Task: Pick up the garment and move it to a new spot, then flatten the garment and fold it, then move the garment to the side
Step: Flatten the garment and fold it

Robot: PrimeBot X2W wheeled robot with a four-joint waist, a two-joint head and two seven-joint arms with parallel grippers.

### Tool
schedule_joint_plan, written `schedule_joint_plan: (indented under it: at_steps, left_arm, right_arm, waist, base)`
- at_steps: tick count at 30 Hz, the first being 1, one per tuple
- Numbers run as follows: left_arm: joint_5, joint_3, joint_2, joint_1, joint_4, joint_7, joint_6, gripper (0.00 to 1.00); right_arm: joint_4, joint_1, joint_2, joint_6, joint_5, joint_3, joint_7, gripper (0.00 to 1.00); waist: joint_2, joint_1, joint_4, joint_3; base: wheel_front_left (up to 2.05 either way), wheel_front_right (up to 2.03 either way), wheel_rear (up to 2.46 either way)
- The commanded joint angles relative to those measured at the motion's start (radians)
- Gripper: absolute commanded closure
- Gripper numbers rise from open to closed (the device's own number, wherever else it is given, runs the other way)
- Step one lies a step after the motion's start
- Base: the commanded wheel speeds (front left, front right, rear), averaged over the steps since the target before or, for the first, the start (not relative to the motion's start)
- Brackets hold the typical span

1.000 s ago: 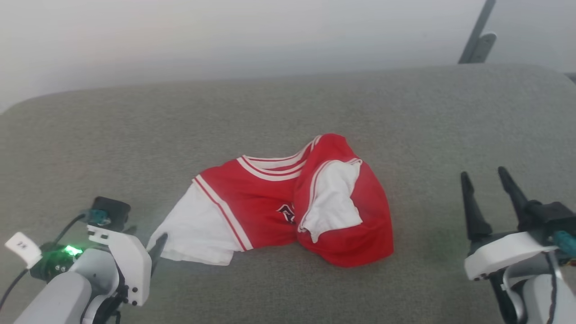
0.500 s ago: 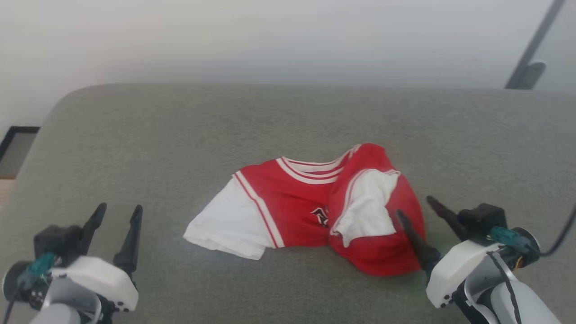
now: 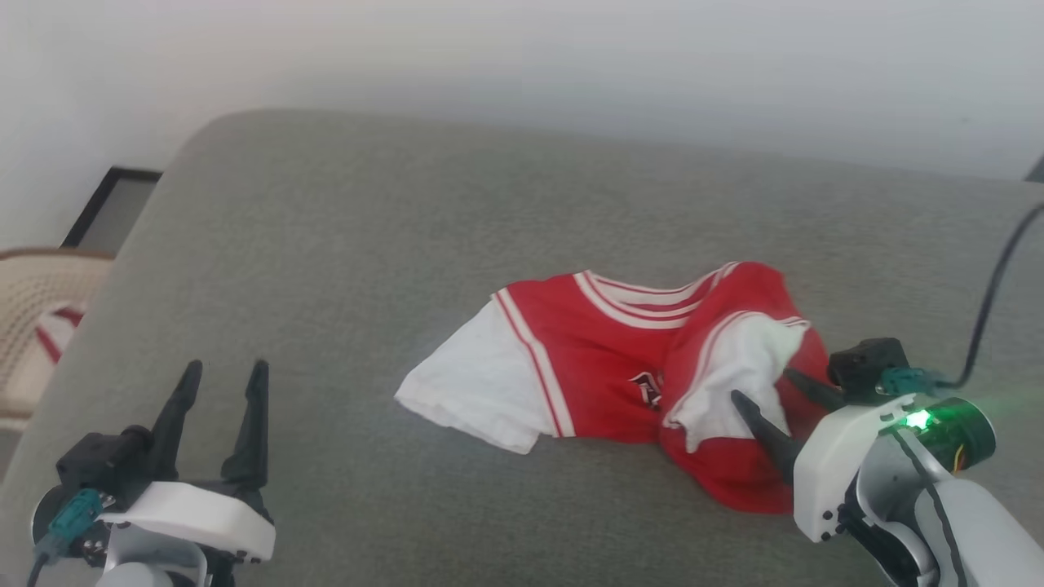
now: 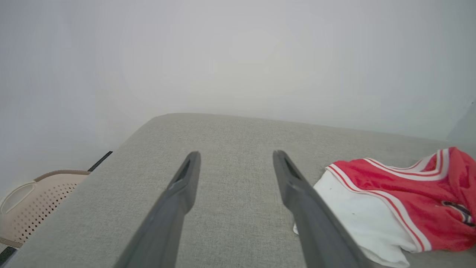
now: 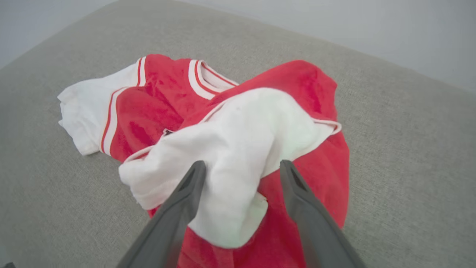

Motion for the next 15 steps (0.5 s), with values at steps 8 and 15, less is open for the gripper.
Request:
schedule_joint_plan:
  at_steps: [8,15]
  left_arm:
    - [0.087,0.107,-0.102,-0.006,-0.003,-0.004,-0.078,0.00]
    - [0.132,0.171,-0.150,0.000,0.011,-0.004,-0.126,0.00]
  right_arm:
    - [0.041,-0.039,-0.017,-0.001,-0.001,0.028,0.114,1.00]
    - [-0.020,-0.039,-0.032,-0.001,0.013,-0.007,0.175,1.00]
  waist:
    - [0.0000,0.0000,0.058,0.045]
    - [0.0000,0.0000,0.057,0.047]
  base:
    - [0.00,0.00,0.00]
    - [0.00,0.00,0.00]
